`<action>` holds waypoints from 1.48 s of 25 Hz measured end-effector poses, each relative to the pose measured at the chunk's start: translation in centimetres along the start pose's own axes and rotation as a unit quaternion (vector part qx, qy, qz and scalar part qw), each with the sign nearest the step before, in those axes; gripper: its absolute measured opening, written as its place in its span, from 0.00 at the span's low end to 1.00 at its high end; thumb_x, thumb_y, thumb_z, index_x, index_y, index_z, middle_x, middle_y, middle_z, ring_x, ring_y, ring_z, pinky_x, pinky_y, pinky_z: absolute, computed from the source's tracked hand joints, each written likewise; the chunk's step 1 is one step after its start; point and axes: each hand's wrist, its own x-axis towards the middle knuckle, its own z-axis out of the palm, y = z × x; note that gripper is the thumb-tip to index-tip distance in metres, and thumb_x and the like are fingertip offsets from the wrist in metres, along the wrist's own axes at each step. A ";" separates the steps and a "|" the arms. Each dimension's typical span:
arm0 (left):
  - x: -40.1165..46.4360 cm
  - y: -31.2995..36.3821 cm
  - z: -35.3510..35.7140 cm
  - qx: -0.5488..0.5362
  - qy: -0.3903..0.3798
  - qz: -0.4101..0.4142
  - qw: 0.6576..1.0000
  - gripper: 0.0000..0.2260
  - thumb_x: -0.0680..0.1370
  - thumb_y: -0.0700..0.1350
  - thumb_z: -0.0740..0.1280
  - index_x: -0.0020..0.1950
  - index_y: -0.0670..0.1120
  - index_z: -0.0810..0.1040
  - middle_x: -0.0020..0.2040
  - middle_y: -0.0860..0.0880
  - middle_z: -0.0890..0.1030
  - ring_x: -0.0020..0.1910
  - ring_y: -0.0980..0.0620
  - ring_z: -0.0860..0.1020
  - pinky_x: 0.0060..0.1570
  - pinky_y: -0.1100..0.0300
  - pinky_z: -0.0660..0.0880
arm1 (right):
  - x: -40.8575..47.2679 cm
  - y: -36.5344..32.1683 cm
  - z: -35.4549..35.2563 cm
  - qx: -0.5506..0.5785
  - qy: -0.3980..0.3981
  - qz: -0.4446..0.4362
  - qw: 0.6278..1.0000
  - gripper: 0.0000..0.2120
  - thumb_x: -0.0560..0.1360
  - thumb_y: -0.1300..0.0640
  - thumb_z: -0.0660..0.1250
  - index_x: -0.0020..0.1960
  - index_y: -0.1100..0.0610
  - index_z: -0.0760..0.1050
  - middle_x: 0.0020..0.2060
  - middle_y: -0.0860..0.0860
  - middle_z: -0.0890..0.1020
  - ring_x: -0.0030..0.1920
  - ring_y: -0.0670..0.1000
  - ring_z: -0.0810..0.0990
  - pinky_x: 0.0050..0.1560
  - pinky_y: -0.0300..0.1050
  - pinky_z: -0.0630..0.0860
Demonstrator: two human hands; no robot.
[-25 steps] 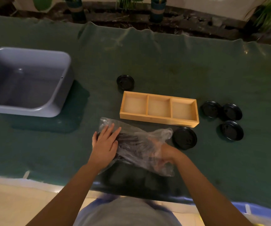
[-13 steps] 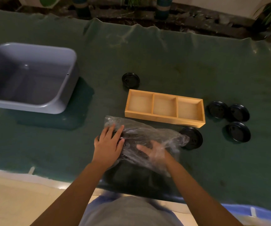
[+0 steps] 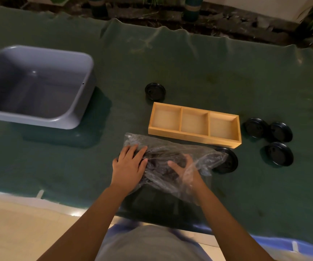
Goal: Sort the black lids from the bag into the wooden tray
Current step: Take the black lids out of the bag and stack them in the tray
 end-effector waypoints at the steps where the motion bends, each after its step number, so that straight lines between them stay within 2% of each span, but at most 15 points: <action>1: 0.0 0.0 0.0 -0.003 0.001 -0.001 1.000 0.21 0.78 0.58 0.49 0.71 0.58 0.61 0.72 0.49 0.66 0.72 0.48 0.59 0.61 0.41 0.66 | 0.0 0.1 -0.2 -0.003 0.016 -0.031 0.999 0.36 0.69 0.55 0.72 0.70 0.47 0.58 0.68 0.59 0.67 0.63 0.60 0.70 0.55 0.59 0.76; 3: -0.1 0.0 0.0 -0.013 0.001 -0.005 1.000 0.23 0.76 0.61 0.48 0.71 0.58 0.61 0.72 0.49 0.66 0.72 0.48 0.59 0.62 0.39 0.65 | -0.1 0.2 -0.2 -0.074 0.024 -0.099 0.992 0.36 0.70 0.57 0.71 0.72 0.46 0.57 0.71 0.55 0.64 0.69 0.58 0.65 0.63 0.57 0.70; 5: -0.1 0.2 -0.1 -0.021 -0.002 -0.012 1.000 0.27 0.73 0.66 0.47 0.70 0.59 0.61 0.72 0.49 0.65 0.73 0.47 0.58 0.63 0.39 0.63 | -0.2 0.1 0.2 -0.179 -0.007 -0.146 0.973 0.30 0.72 0.56 0.69 0.70 0.44 0.61 0.71 0.53 0.64 0.70 0.55 0.64 0.65 0.54 0.68; 7: -0.1 0.3 -0.1 -0.014 -0.005 -0.015 1.000 0.31 0.70 0.71 0.47 0.70 0.59 0.61 0.72 0.49 0.65 0.73 0.47 0.57 0.64 0.38 0.62 | -0.1 0.2 0.8 -0.234 -0.035 -0.158 0.959 0.24 0.72 0.53 0.69 0.65 0.43 0.67 0.69 0.53 0.66 0.68 0.54 0.65 0.65 0.48 0.67; 14: 0.3 0.3 -0.2 -0.025 -0.015 -0.027 0.999 0.30 0.70 0.70 0.53 0.68 0.60 0.64 0.72 0.49 0.65 0.73 0.47 0.57 0.65 0.38 0.60 | -0.1 -0.1 -0.2 -0.254 -0.058 -0.137 0.956 0.20 0.76 0.52 0.62 0.63 0.32 0.66 0.73 0.52 0.59 0.73 0.57 0.58 0.69 0.56 0.61; 16: 0.3 0.3 -0.2 -0.029 -0.013 -0.029 0.999 0.29 0.70 0.70 0.54 0.68 0.60 0.64 0.72 0.49 0.66 0.73 0.47 0.58 0.65 0.38 0.60 | -0.3 0.0 -0.3 -0.222 -0.054 -0.142 0.963 0.17 0.75 0.51 0.64 0.57 0.30 0.69 0.70 0.53 0.64 0.70 0.57 0.63 0.67 0.55 0.66; 19: 0.7 0.2 -0.3 -0.032 -0.021 -0.038 0.999 0.28 0.71 0.69 0.55 0.68 0.60 0.64 0.72 0.50 0.65 0.73 0.47 0.57 0.66 0.38 0.60 | -0.3 -0.3 0.6 -0.178 -0.025 -0.135 0.974 0.15 0.71 0.50 0.69 0.54 0.37 0.73 0.65 0.52 0.69 0.65 0.55 0.69 0.64 0.58 0.72; 22: 1.0 0.1 -0.3 -0.038 -0.021 -0.044 0.998 0.26 0.71 0.67 0.57 0.67 0.60 0.65 0.72 0.50 0.66 0.72 0.47 0.58 0.66 0.38 0.60 | 0.0 -0.2 0.9 -0.172 -0.020 -0.153 0.973 0.15 0.70 0.54 0.70 0.54 0.41 0.74 0.64 0.51 0.70 0.63 0.54 0.70 0.63 0.57 0.73; 28: 1.0 0.5 -0.2 -0.029 -0.018 -0.042 0.999 0.26 0.71 0.66 0.57 0.67 0.60 0.65 0.71 0.50 0.66 0.72 0.48 0.58 0.65 0.39 0.60 | 0.3 0.1 -0.1 -0.174 -0.069 -0.174 0.967 0.22 0.73 0.58 0.67 0.47 0.28 0.71 0.64 0.48 0.70 0.65 0.51 0.69 0.65 0.54 0.72; 30: 1.0 0.5 -0.2 -0.024 -0.023 -0.040 0.999 0.25 0.72 0.66 0.56 0.67 0.60 0.64 0.72 0.50 0.65 0.73 0.48 0.57 0.65 0.38 0.60 | 0.6 0.2 -0.8 -0.171 -0.087 -0.169 0.967 0.22 0.74 0.58 0.66 0.48 0.27 0.71 0.60 0.44 0.73 0.63 0.48 0.72 0.60 0.47 0.75; 32: 0.8 0.4 -0.2 -0.022 -0.023 -0.038 0.999 0.25 0.73 0.66 0.57 0.68 0.60 0.63 0.72 0.50 0.64 0.73 0.48 0.57 0.65 0.39 0.61 | 0.9 0.5 -1.7 -0.158 -0.077 -0.158 0.972 0.20 0.74 0.57 0.65 0.47 0.29 0.71 0.53 0.41 0.75 0.56 0.46 0.76 0.45 0.34 0.78; 33: 0.6 0.5 -0.1 -0.023 -0.021 -0.037 0.999 0.25 0.73 0.65 0.57 0.68 0.60 0.63 0.72 0.50 0.64 0.73 0.48 0.57 0.65 0.39 0.61 | 1.2 0.5 -1.9 -0.148 -0.051 -0.146 0.977 0.16 0.74 0.55 0.65 0.47 0.31 0.71 0.50 0.40 0.73 0.54 0.46 0.76 0.41 0.32 0.76; 34: 0.6 0.5 -0.1 -0.023 -0.018 -0.036 0.999 0.25 0.73 0.65 0.57 0.68 0.60 0.64 0.72 0.50 0.65 0.73 0.48 0.57 0.65 0.39 0.61 | 1.5 0.5 -2.0 -0.149 -0.028 -0.122 0.981 0.12 0.73 0.53 0.66 0.47 0.35 0.70 0.50 0.40 0.71 0.53 0.48 0.75 0.43 0.35 0.74; 35: 0.6 0.6 -0.1 -0.022 -0.014 -0.034 0.999 0.25 0.73 0.65 0.57 0.68 0.60 0.64 0.72 0.50 0.65 0.73 0.48 0.57 0.65 0.39 0.61 | 1.7 0.4 -1.8 -0.176 -0.006 -0.090 0.980 0.12 0.71 0.50 0.68 0.50 0.39 0.68 0.52 0.42 0.68 0.54 0.50 0.72 0.45 0.41 0.73; 37: 0.6 0.6 -0.2 -0.020 -0.014 -0.032 0.999 0.25 0.73 0.65 0.57 0.68 0.59 0.64 0.72 0.50 0.65 0.73 0.47 0.57 0.65 0.38 0.61 | 2.3 0.7 -1.3 -0.227 0.024 -0.062 0.972 0.23 0.67 0.47 0.72 0.58 0.47 0.67 0.54 0.44 0.67 0.53 0.49 0.70 0.50 0.47 0.73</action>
